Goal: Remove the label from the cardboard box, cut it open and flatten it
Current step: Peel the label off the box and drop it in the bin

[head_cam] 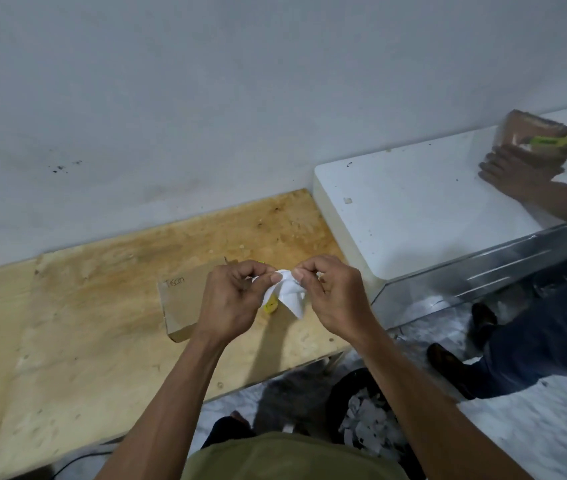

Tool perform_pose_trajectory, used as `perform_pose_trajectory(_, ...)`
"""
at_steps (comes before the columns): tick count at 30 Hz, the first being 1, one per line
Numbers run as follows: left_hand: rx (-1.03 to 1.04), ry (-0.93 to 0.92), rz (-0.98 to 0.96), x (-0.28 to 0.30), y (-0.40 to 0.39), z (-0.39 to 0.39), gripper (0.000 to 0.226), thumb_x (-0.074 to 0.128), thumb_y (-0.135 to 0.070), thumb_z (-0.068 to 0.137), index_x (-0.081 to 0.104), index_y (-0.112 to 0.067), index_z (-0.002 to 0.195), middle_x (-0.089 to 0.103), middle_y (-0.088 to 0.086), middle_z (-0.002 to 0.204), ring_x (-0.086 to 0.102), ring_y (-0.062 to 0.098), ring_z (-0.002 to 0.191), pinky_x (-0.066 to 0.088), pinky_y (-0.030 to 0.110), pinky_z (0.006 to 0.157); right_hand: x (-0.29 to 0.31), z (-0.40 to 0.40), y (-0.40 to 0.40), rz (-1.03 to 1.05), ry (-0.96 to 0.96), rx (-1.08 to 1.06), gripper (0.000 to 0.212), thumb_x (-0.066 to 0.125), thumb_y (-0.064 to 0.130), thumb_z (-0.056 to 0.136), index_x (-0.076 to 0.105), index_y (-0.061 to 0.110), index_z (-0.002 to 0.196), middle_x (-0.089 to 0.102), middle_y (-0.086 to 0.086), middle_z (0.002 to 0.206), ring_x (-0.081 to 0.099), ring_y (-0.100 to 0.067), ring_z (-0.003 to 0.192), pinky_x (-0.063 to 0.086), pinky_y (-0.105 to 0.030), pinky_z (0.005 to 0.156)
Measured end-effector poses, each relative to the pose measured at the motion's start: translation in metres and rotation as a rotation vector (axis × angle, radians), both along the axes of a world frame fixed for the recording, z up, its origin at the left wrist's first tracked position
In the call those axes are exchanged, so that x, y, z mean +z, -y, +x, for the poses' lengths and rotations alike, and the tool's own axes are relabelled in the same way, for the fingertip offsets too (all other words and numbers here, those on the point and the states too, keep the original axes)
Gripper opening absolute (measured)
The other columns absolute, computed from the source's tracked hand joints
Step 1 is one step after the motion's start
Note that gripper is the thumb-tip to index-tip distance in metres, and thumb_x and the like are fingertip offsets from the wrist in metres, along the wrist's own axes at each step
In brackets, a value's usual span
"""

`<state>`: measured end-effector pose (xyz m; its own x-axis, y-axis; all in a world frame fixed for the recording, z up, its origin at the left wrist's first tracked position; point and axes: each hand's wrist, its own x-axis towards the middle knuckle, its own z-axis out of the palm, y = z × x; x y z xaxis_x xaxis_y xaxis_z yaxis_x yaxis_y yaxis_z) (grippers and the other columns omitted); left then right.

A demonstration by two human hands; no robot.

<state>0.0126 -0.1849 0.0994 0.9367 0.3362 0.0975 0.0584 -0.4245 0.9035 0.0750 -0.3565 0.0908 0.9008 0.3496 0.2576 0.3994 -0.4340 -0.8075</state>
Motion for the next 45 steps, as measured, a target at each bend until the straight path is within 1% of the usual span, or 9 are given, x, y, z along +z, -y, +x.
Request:
perform_pose_trajectory(2, 0.139, -0.008, -0.107, -0.005, -0.016, -0.001, 0.007, 0.074, -0.018, 0.084, 0.077, -0.019, 0.077, 0.074, -0.005, 0.073, 0.061, 0.007, 0.064, 0.048, 0.026, 0.059, 0.006, 0.010, 0.017, 0.098, -0.109, -0.167, 0.012, 0.062, 0.017, 0.093, 0.069, 0.018, 0.084, 0.068, 0.006, 0.076, 0.063, -0.010, 0.069, 0.045, -0.012, 0.062)
perform_pose_trajectory(7, 0.331, -0.025, -0.158, -0.007, -0.064, 0.001, 0.007, 0.074, -0.023, 0.084, 0.076, -0.018, 0.080, 0.075, -0.007, 0.073, 0.061, 0.002, 0.063, 0.049, 0.021, 0.057, 0.034, 0.034, 0.060, 0.244, -0.176, -0.319, 0.009, 0.067, 0.019, 0.091, 0.073, 0.021, 0.084, 0.073, 0.003, 0.075, 0.067, -0.009, 0.071, 0.050, -0.023, 0.067)
perform_pose_trajectory(12, 0.183, -0.123, -0.159, -0.007, -0.037, 0.022, 0.007, 0.073, -0.021, 0.085, 0.077, -0.019, 0.080, 0.076, -0.002, 0.077, 0.063, 0.008, 0.066, 0.050, 0.032, 0.059, 0.054, 0.012, -0.010, 0.232, -0.270, -0.119, 0.005, 0.072, 0.020, 0.086, 0.076, 0.019, 0.089, 0.075, 0.007, 0.078, 0.071, -0.006, 0.072, 0.058, -0.024, 0.066)
perform_pose_trajectory(16, 0.008, -0.130, -0.287, 0.011, -0.030, 0.024, 0.014, 0.064, -0.006, 0.091, 0.076, -0.011, 0.088, 0.076, 0.006, 0.081, 0.066, 0.011, 0.067, 0.051, 0.026, 0.057, 0.042, 0.010, -0.038, 0.013, -0.069, 0.036, 0.006, 0.073, 0.015, 0.084, 0.075, 0.011, 0.088, 0.072, 0.000, 0.080, 0.064, -0.008, 0.073, 0.054, -0.026, 0.066)
perform_pose_trajectory(20, -0.193, -0.168, -0.248, 0.022, -0.043, 0.022, 0.021, 0.058, -0.005, 0.094, 0.076, -0.014, 0.096, 0.077, 0.002, 0.086, 0.069, 0.009, 0.073, 0.052, 0.021, 0.062, 0.029, 0.014, -0.045, -0.171, 0.122, 0.045, 0.007, 0.067, 0.023, 0.085, 0.069, 0.018, 0.089, 0.062, 0.003, 0.095, 0.056, -0.018, 0.094, 0.049, -0.034, 0.076)
perform_pose_trajectory(25, -0.240, -0.214, -0.206, 0.024, -0.051, 0.024, 0.016, 0.064, -0.008, 0.091, 0.073, -0.016, 0.101, 0.076, 0.003, 0.085, 0.070, 0.015, 0.078, 0.053, 0.029, 0.066, 0.028, 0.007, -0.048, -0.157, 0.015, 0.050, 0.026, 0.064, 0.019, 0.090, 0.062, 0.019, 0.115, 0.065, 0.007, 0.089, 0.059, -0.016, 0.091, 0.051, -0.037, 0.078)
perform_pose_trajectory(27, -0.254, -0.216, -0.218, 0.024, -0.052, 0.022, 0.012, 0.068, -0.012, 0.088, 0.071, -0.016, 0.098, 0.076, 0.003, 0.083, 0.070, 0.016, 0.076, 0.054, 0.033, 0.067, 0.022, 0.005, -0.046, -0.188, 0.081, 0.034, 0.017, 0.062, 0.018, 0.090, 0.069, 0.015, 0.105, 0.067, 0.002, 0.088, 0.059, -0.021, 0.089, 0.050, -0.041, 0.079)
perform_pose_trajectory(38, -0.491, -0.181, 0.108, 0.024, -0.051, 0.003, 0.007, 0.074, -0.040, 0.079, 0.072, -0.035, 0.084, 0.070, -0.021, 0.086, 0.062, -0.006, 0.084, 0.044, 0.011, 0.067, 0.009, -0.046, -0.042, -0.356, 0.217, -0.207, 0.012, 0.061, 0.026, 0.093, 0.067, 0.018, 0.087, 0.059, 0.004, 0.088, 0.052, -0.018, 0.086, 0.049, -0.042, 0.065)
perform_pose_trajectory(45, -0.626, 0.059, 0.497, -0.001, -0.039, -0.003, 0.020, 0.059, -0.041, 0.085, 0.074, -0.029, 0.083, 0.066, -0.013, 0.081, 0.055, 0.020, 0.082, 0.041, 0.040, 0.070, 0.010, -0.088, -0.035, -0.460, 0.004, -0.316, 0.016, 0.055, 0.029, 0.094, 0.065, 0.018, 0.087, 0.063, 0.005, 0.088, 0.052, -0.018, 0.088, 0.045, -0.035, 0.072)
